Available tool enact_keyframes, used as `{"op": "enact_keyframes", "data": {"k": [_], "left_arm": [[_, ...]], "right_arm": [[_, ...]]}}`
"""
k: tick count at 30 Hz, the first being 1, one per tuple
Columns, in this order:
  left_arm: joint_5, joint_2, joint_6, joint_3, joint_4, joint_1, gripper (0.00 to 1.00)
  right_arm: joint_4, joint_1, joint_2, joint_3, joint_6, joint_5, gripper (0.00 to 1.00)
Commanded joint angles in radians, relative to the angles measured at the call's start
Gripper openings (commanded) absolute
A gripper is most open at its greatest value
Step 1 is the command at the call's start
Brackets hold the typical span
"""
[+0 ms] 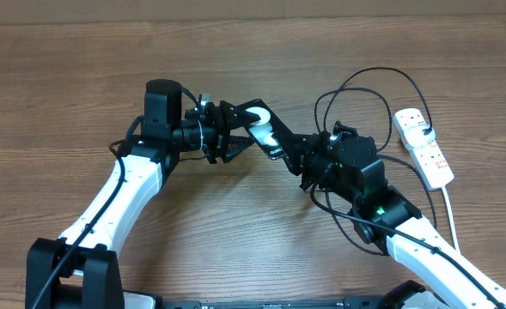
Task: Plug charger to phone and switch on socket
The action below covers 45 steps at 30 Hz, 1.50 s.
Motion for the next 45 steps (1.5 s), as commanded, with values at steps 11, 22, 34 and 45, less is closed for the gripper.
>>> {"op": "enact_keyframes", "data": {"k": [11,22,34,45], "left_arm": [[-0.023,0.007,-0.159,-0.003,0.009,-0.029,0.33],[-0.003,0.007,-0.195,-0.003,0.01,-0.042,0.2],[-0.055,0.008,-0.183,-0.003,0.01,-0.046,0.2],[-0.08,0.008,-0.164,-0.003,0.007,-0.046,0.15]], "right_arm": [[-0.027,-0.002,-0.007,0.009,0.051,-0.03,0.04],[-0.046,-0.002,-0.006,0.009,0.039,0.025,0.04],[0.051,-0.002,-0.006,0.009,0.062,-0.115,0.04],[0.051,-0.002,-0.006,0.009,0.061,-0.124,0.04]]}}
